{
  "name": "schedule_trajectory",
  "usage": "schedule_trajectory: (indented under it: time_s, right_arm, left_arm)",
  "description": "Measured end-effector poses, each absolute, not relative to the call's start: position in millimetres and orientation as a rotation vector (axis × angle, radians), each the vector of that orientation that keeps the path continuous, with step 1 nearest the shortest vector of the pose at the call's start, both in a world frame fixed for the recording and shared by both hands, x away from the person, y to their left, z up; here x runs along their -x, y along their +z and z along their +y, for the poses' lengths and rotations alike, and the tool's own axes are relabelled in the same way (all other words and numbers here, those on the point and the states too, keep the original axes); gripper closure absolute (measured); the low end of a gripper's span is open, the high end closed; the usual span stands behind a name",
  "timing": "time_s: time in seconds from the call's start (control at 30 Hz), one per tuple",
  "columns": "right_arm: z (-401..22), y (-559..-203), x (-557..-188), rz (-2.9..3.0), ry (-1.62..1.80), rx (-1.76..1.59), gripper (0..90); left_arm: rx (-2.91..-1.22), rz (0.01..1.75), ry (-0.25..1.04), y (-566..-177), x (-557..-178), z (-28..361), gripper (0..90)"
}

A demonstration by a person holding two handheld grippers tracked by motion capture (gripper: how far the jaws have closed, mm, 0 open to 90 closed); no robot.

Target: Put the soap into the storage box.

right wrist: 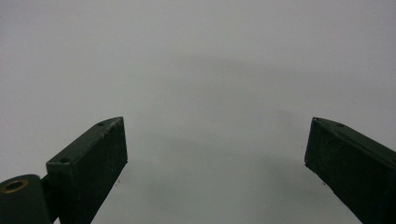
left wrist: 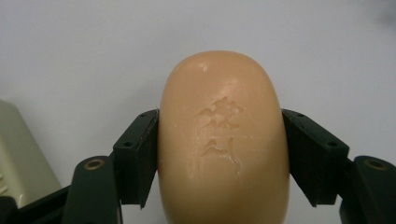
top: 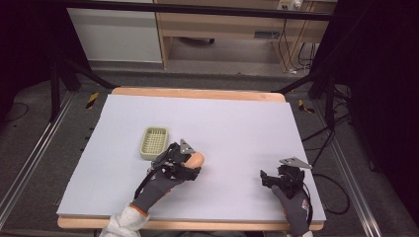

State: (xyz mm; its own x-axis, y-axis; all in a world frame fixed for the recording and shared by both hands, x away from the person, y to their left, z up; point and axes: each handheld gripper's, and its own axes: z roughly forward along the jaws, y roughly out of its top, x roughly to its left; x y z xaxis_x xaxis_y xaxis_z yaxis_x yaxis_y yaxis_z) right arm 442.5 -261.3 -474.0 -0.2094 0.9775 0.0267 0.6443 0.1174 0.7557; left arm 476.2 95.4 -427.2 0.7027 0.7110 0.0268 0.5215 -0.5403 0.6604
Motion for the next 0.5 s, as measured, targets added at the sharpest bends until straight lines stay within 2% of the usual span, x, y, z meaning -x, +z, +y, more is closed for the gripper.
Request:
schedule_trajectory:
  time_s: [0.5]
  right_arm:
    - [-262,-472,-439,1.917,0.91,-1.537,6.2]
  left_arm:
    - [-2.203,1.044,0.428,-422,-481,137,31.5]
